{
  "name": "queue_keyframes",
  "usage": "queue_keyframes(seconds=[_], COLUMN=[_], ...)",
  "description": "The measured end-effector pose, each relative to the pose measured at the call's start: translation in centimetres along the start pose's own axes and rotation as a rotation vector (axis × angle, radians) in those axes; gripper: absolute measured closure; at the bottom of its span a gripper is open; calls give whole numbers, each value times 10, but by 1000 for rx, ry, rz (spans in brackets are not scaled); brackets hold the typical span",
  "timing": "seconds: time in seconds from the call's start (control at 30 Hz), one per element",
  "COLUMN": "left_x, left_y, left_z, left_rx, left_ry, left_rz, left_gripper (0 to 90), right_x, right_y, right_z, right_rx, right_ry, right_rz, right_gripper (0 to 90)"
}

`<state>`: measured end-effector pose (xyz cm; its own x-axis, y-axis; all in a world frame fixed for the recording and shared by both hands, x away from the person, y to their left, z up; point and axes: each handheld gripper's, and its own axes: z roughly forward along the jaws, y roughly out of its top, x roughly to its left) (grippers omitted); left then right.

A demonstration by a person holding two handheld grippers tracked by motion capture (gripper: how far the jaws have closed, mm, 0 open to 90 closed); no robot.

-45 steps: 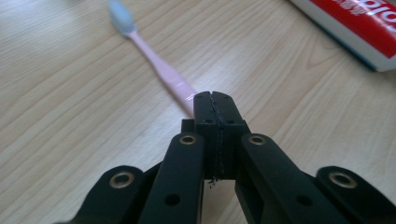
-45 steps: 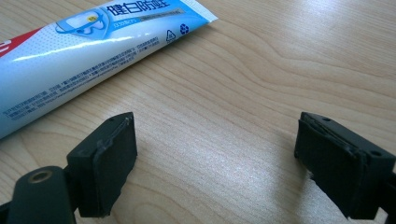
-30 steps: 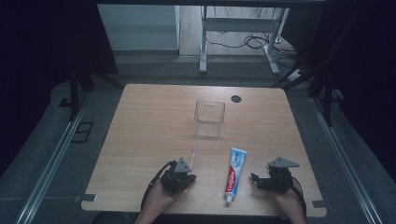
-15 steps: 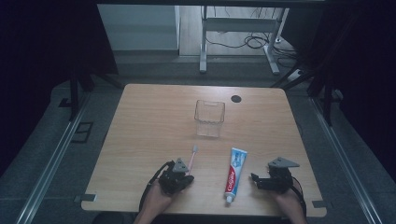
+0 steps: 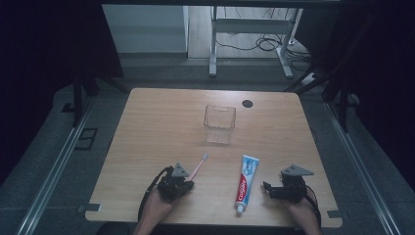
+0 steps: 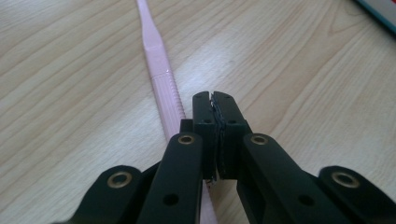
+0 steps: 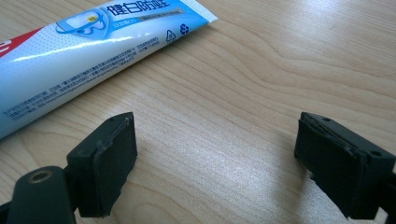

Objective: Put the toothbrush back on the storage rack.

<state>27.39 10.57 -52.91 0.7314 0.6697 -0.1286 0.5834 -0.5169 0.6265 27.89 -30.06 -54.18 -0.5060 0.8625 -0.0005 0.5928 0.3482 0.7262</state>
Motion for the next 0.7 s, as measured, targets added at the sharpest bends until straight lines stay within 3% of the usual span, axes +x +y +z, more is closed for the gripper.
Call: queue_keyframes(seconds=[0.47,0.7], left_x=[19,16], left_y=[-5,-2], left_z=[-9,-12], left_rx=[4,-1], left_ry=[40,29], left_rz=[-37,-24], left_gripper=[882,868], right_x=[0,0], right_y=[0,0], right_z=[0,0], right_rx=[0,0], right_ry=[0,0], right_rz=[0,-1], right_gripper=[128,128])
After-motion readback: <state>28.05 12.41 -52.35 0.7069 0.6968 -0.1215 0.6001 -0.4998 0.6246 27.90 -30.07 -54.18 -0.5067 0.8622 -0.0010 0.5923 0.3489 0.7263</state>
